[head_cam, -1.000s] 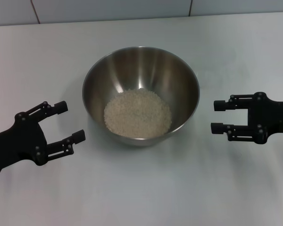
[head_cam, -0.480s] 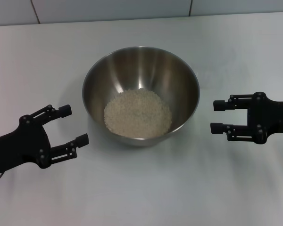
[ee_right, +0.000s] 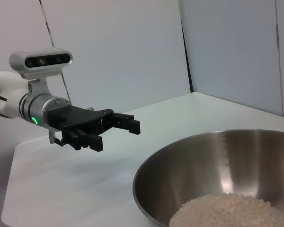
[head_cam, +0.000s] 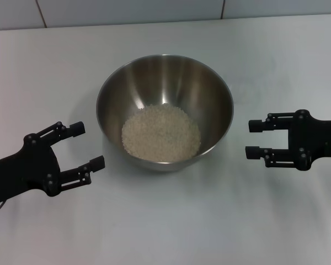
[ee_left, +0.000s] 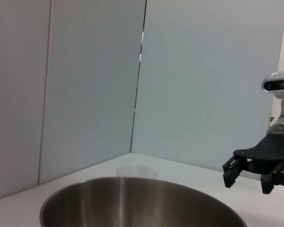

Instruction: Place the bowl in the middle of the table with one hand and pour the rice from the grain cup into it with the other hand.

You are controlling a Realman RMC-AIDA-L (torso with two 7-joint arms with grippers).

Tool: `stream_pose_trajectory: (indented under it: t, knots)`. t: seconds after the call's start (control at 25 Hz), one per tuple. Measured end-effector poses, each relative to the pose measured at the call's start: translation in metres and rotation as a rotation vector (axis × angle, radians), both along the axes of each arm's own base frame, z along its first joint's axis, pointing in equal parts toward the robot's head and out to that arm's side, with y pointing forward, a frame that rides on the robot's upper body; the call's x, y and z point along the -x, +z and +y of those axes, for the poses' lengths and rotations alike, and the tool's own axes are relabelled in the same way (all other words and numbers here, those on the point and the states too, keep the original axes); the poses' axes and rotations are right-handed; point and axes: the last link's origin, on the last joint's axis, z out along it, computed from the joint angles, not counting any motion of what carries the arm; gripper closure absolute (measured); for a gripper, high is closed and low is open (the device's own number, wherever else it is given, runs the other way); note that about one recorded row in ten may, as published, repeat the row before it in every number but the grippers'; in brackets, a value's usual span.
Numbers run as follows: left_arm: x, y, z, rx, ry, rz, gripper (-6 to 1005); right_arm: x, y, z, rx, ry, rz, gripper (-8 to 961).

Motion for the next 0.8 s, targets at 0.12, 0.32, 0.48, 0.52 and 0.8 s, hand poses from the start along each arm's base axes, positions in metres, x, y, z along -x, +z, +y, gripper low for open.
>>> stream_pose_trajectory:
  t: [0.12, 0.32, 0.48, 0.52, 0.8]
  knots:
    - [0.0000, 0.0000, 0.0000, 0.000, 0.000, 0.000, 139, -0.0003, -0.0003, -0.0004, 0.000, -0.002, 0.001, 332]
    - [0.0001, 0.0004, 0.0000, -0.001, 0.000, 0.000, 139, -0.0007, -0.0005, -0.0005, -0.001, -0.004, 0.001, 332]
    - [0.0002, 0.0005, 0.0001, -0.001, 0.000, 0.000, 139, -0.0008, -0.0006, -0.0006, -0.001, -0.005, 0.002, 332]
    - [0.0002, 0.0006, 0.0001, -0.001, 0.000, 0.000, 139, -0.0008, -0.0007, -0.0007, -0.001, -0.005, 0.002, 332]
    - [0.0003, 0.0007, 0.0001, -0.001, 0.001, 0.000, 139, -0.0015, -0.0006, -0.0013, -0.003, -0.009, 0.005, 333]
